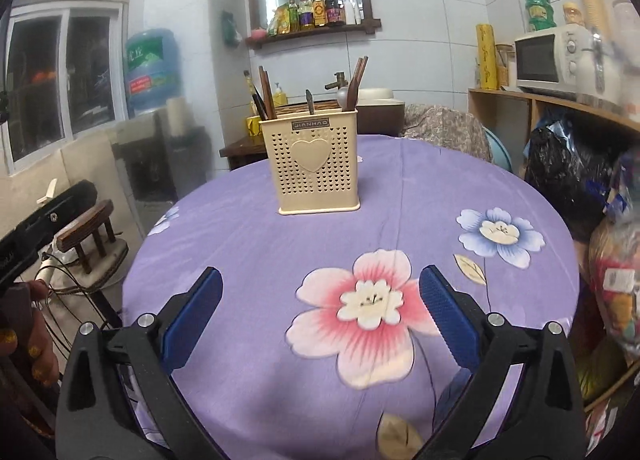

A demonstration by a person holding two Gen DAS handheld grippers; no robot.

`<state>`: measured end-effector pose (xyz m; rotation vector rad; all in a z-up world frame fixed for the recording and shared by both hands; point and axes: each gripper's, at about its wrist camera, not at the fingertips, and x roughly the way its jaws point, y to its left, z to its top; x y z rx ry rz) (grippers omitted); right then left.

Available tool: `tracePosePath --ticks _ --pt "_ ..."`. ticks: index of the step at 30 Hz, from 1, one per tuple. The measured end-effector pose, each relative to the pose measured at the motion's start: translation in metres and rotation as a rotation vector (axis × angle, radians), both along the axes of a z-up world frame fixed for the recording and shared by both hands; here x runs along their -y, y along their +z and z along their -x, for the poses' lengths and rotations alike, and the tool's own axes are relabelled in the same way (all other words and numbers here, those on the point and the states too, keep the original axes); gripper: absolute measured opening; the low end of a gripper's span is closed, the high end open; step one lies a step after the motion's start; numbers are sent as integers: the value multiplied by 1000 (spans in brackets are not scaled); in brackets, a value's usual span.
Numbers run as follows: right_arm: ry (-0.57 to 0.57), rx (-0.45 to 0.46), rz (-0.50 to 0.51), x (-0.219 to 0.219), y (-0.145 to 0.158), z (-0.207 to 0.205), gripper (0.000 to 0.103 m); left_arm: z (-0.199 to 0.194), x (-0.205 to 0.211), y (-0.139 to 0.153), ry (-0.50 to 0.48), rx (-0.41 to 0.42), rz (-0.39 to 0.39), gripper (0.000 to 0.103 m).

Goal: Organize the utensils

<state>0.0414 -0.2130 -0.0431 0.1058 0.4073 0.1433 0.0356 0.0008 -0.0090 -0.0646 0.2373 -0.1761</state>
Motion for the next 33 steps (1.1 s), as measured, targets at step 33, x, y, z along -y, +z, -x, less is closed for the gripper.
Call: tracePosePath --ticks 33 --pt "-47 109 67 -17 27 59 97 43 -5 -1 35 53 8 98"
